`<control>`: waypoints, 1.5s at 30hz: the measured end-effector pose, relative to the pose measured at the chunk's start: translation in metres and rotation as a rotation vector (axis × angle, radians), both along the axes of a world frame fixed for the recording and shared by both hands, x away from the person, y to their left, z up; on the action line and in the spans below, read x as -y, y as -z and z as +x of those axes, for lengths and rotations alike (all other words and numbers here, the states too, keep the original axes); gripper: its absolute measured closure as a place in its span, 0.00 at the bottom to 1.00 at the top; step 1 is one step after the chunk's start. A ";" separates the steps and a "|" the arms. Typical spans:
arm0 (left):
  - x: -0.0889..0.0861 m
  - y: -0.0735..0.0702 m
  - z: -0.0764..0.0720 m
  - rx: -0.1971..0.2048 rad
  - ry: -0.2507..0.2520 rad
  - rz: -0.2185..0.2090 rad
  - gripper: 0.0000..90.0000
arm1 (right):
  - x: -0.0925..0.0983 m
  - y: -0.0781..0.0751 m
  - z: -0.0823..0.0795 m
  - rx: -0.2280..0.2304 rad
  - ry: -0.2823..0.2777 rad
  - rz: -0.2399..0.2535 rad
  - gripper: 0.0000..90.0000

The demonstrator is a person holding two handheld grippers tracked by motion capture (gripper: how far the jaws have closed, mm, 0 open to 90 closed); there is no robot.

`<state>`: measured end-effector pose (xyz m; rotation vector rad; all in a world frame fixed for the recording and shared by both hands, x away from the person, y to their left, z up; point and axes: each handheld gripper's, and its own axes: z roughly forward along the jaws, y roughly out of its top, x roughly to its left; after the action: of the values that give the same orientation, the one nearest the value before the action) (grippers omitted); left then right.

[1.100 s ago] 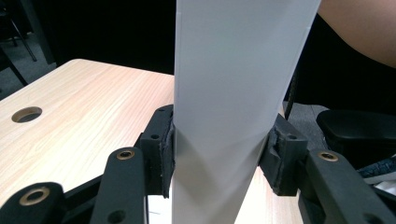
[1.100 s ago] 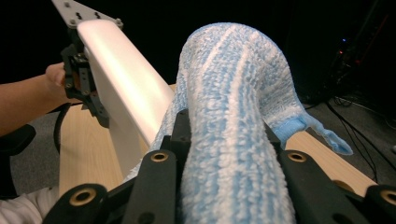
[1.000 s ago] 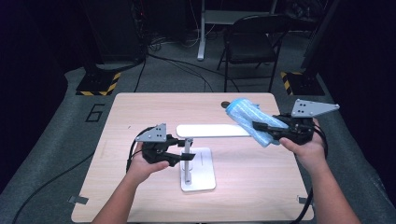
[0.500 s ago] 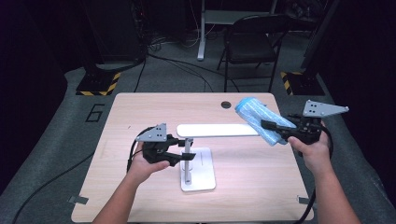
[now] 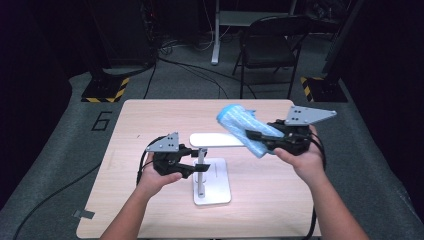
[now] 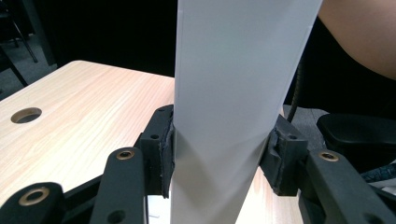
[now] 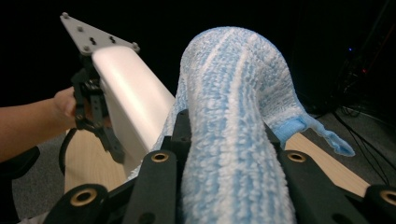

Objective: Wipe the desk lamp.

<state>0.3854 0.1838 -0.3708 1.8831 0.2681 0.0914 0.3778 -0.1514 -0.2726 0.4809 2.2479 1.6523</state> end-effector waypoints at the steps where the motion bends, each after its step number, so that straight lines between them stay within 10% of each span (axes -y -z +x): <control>1: 0.000 0.000 0.000 0.000 -0.001 0.000 0.57 | -0.009 -0.002 -0.003 0.007 -0.011 -0.005 0.77; 12: -0.002 0.001 -0.002 0.008 -0.010 -0.006 0.57 | -0.057 -0.012 -0.007 0.030 -0.079 -0.005 0.77; 30: 0.003 0.002 -0.001 0.002 -0.012 -0.008 0.57 | 0.035 0.018 0.003 -0.043 0.060 0.101 0.77; 45: -0.001 0.002 -0.001 -0.001 -0.009 -0.020 0.57 | -0.021 0.015 -0.030 0.041 -0.070 0.132 0.77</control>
<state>0.3845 0.1847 -0.3733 1.8622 0.2774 0.0943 0.3476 -0.1306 -0.2872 0.3994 2.1592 1.8365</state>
